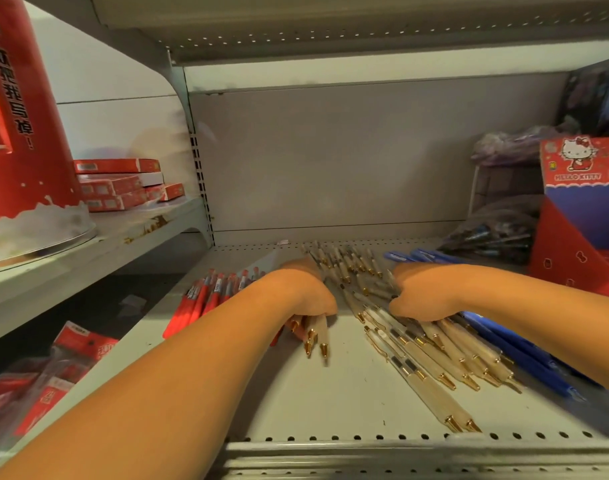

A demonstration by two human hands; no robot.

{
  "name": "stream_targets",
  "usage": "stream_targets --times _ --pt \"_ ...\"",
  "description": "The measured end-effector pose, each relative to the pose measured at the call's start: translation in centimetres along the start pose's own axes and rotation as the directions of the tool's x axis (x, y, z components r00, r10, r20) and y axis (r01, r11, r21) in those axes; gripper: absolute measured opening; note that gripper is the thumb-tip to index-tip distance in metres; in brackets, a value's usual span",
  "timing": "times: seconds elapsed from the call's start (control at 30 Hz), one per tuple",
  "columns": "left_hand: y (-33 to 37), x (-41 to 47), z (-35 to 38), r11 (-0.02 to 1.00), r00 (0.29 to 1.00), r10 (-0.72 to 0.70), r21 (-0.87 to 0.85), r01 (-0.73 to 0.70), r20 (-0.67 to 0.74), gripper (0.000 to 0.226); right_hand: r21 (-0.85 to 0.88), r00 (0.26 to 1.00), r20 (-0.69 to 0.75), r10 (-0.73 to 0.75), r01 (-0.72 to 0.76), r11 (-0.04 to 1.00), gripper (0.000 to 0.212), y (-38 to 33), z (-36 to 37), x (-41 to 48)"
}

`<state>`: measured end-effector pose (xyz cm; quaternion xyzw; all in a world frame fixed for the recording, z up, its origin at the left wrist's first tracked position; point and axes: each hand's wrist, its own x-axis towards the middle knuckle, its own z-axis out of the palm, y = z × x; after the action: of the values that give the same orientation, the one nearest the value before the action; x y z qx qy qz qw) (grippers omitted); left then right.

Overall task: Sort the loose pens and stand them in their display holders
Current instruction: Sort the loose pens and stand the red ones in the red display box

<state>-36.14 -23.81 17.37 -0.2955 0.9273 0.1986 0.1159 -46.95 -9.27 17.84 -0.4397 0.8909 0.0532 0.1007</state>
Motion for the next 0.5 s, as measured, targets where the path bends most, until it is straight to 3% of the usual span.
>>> stream_targets --times 0.17,0.37,0.5 --pt "-0.2 0.2 0.0 0.998 0.983 0.068 0.025 -0.064 -0.173 0.030 0.073 0.995 -0.049 0.084 -0.080 0.994 0.015 0.1 -0.4 0.5" --pt "-0.6 0.4 -1.0 0.998 0.959 0.070 0.022 -0.066 -0.273 0.034 0.335 0.991 -0.103 0.083 -0.044 0.941 0.018 -0.9 -2.0 0.8" --pt "-1.2 1.3 -2.1 0.976 0.962 -0.010 -0.213 -0.051 -0.273 0.028 0.494 0.995 -0.095 -0.022 0.066 0.867 0.012 -3.8 -1.9 1.6"
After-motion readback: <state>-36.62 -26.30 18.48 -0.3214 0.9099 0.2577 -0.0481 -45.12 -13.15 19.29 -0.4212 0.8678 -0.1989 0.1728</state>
